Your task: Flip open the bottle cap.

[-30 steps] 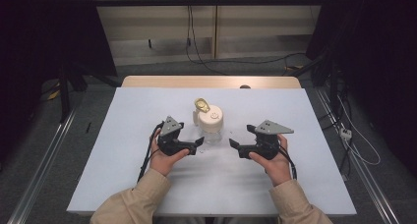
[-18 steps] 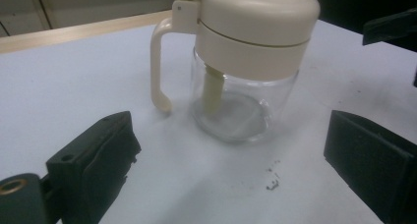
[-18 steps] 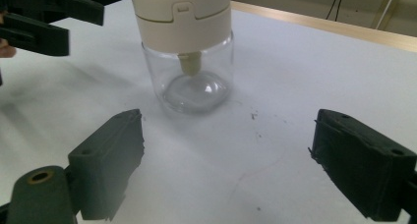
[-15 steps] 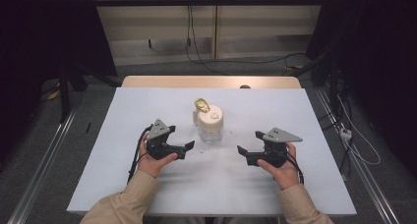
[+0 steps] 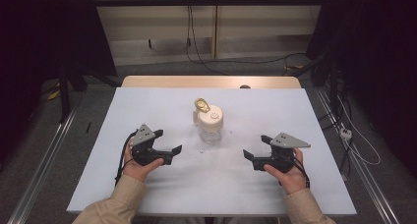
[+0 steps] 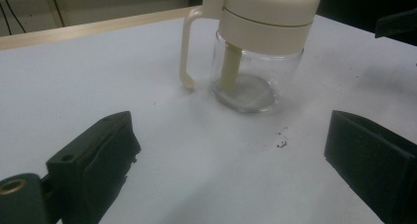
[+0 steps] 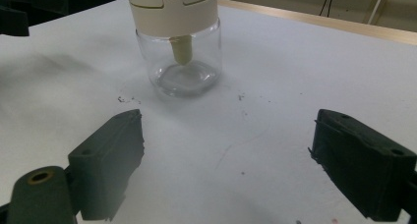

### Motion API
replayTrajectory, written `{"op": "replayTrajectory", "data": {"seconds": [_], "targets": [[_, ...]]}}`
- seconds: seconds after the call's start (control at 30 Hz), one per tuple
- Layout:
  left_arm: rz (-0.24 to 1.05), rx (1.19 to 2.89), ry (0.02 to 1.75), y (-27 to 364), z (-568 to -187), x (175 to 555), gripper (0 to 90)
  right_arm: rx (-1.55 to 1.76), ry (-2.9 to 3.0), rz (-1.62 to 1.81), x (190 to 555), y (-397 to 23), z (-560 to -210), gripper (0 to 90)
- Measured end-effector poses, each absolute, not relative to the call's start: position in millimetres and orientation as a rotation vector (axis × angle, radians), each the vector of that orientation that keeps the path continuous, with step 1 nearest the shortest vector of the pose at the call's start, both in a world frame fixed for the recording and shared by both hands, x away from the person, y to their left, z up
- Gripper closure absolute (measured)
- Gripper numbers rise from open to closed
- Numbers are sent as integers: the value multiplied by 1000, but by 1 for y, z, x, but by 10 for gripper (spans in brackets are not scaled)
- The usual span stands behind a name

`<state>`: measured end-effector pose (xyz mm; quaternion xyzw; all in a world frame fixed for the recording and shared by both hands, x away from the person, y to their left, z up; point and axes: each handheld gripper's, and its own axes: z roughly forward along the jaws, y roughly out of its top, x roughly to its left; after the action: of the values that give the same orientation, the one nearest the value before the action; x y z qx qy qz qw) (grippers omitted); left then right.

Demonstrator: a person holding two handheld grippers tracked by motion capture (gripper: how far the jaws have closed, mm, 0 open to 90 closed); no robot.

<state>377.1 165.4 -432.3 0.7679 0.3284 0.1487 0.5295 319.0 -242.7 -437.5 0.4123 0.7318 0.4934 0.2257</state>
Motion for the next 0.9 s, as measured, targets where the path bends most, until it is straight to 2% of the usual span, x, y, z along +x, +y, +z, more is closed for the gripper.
{"op": "replayTrajectory", "data": {"seconds": [0.9], "targets": [[371, 1830, 811, 204, -434, 365, 47, 1151, 2020, 1308, 294, -265, -447, 122]]}}
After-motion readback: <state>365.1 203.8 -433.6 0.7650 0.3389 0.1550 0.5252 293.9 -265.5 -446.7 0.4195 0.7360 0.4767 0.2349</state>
